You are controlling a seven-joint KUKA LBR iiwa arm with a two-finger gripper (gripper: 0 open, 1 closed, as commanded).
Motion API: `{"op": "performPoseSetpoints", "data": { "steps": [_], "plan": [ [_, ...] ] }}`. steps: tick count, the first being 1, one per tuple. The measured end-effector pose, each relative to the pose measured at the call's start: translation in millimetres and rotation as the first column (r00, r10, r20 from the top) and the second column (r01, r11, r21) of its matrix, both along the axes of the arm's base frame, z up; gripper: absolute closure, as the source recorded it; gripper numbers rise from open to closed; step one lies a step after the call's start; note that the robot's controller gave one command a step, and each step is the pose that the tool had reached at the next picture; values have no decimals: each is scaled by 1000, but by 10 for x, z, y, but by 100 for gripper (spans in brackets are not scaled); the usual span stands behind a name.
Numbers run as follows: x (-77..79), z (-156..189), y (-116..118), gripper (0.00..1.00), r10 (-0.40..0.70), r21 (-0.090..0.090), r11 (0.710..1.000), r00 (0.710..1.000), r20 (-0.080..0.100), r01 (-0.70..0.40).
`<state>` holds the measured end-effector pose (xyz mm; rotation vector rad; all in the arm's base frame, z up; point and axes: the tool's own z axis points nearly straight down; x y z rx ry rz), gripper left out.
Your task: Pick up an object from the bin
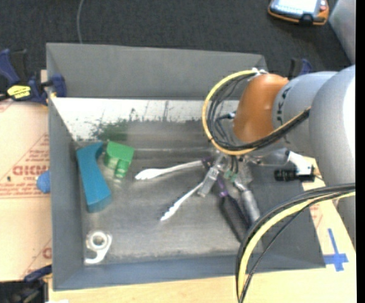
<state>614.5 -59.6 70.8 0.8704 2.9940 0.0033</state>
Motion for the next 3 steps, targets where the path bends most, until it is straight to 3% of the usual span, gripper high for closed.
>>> {"op": "performPoseSetpoints", "data": {
  "steps": [1, 2, 3],
  "plan": [
    [-25, -1, 2, 0, -17, 0, 1000, 1000, 0, 17],
    [-62, 0, 49, 0, 62, -3, 998, 998, -2, -62],
    [90, 1, 83, 100, -25, -4, 1000, 1000, 2, 25]
  ]
}}
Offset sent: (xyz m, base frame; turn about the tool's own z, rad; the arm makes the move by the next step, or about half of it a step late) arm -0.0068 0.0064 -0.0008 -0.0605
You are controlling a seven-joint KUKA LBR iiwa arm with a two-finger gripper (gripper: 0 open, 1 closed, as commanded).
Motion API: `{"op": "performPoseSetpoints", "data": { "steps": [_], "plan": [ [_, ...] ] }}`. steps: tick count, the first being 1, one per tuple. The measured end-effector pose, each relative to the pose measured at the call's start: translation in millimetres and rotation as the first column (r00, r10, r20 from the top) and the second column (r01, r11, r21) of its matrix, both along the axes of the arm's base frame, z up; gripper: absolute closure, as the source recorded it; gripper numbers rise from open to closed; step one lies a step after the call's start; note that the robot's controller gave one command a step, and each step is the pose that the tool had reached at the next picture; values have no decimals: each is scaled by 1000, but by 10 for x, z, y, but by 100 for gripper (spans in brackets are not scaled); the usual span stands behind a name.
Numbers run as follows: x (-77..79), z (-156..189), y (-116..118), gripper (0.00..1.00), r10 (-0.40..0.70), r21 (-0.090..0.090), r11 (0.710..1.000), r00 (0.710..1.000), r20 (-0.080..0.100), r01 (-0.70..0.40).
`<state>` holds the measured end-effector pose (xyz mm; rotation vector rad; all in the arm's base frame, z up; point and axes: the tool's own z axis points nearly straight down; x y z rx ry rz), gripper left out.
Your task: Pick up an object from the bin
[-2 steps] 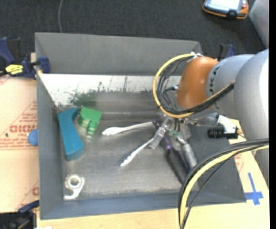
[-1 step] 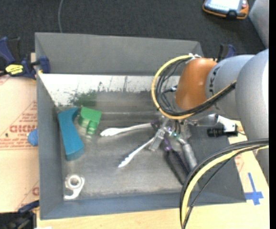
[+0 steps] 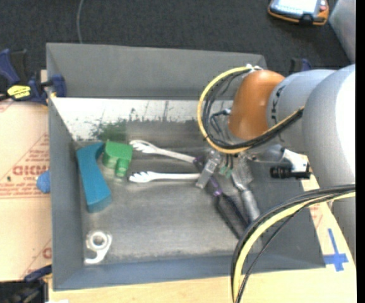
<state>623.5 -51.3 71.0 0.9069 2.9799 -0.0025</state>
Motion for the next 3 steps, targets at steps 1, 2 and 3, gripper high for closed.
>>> {"op": "performPoseSetpoints", "data": {
  "steps": [1, 2, 3],
  "plan": [
    [1, 3, -1, 100, 2, -1, 1000, 1000, 0, -2],
    [150, 704, -148, 100, -20, -1, 1000, 1000, 5, 20],
    [34, 1357, -11, 100, 3, 2, 1000, 1000, -3, -3]
  ]
}}
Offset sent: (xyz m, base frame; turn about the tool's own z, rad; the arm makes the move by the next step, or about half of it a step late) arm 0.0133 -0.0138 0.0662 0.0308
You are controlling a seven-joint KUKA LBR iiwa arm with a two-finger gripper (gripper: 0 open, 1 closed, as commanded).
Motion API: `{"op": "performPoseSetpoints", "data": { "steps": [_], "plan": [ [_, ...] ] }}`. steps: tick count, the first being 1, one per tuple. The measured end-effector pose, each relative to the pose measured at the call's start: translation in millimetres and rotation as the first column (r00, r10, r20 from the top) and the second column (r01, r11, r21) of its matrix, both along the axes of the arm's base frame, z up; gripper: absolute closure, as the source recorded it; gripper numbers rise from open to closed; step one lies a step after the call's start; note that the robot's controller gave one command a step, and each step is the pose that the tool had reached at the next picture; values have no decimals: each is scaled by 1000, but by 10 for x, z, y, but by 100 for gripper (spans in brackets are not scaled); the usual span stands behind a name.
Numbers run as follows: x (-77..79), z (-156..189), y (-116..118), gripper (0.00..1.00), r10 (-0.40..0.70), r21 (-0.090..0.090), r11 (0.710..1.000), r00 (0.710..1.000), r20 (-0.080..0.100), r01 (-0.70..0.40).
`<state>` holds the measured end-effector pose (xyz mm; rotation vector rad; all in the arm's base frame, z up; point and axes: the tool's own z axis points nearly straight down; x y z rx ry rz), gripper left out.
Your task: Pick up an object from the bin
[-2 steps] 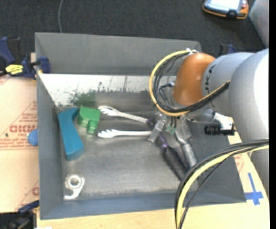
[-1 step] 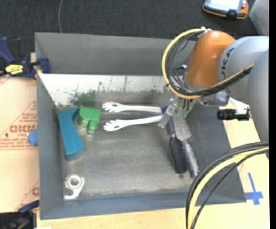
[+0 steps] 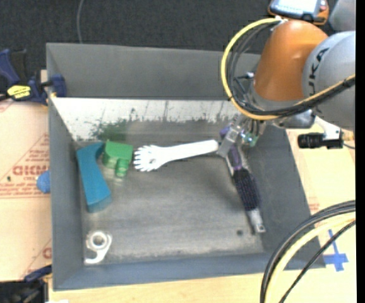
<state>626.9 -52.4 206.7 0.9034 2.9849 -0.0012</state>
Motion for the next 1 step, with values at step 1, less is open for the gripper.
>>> {"op": "performPoseSetpoints", "data": {
  "steps": [1],
  "plan": [
    [-1, -148, 10, 100, -35, -1, 999, 999, 4, 35]
  ]
}}
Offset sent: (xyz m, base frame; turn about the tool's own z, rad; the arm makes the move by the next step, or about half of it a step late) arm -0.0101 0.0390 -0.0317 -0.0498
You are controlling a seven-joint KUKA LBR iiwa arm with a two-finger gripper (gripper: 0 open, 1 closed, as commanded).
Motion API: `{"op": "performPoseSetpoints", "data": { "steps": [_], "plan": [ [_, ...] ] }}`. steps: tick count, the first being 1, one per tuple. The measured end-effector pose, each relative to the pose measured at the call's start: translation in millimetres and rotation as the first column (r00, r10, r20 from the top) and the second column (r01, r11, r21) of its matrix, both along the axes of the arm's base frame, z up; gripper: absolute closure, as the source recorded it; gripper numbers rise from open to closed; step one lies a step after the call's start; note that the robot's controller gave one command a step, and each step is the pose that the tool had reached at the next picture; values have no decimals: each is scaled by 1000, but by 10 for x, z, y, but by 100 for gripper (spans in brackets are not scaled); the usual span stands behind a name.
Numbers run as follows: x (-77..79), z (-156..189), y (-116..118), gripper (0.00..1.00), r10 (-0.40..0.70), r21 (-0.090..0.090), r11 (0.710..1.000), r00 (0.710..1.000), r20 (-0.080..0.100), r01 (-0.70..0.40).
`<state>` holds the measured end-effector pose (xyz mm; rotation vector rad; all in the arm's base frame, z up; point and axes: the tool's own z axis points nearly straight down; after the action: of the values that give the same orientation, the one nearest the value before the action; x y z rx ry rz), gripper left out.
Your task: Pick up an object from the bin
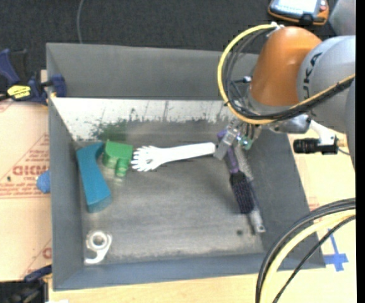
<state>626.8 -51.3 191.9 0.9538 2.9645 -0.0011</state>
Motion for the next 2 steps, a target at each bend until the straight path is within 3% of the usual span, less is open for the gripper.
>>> {"op": "performPoseSetpoints", "data": {
  "steps": [1, 2],
  "plan": [
    [-56, -236, 129, 100, -20, 0, 1000, 1000, -10, 20],
    [88, -334, 125, 100, 95, -2, 995, 995, -7, -95]
  ]
}}
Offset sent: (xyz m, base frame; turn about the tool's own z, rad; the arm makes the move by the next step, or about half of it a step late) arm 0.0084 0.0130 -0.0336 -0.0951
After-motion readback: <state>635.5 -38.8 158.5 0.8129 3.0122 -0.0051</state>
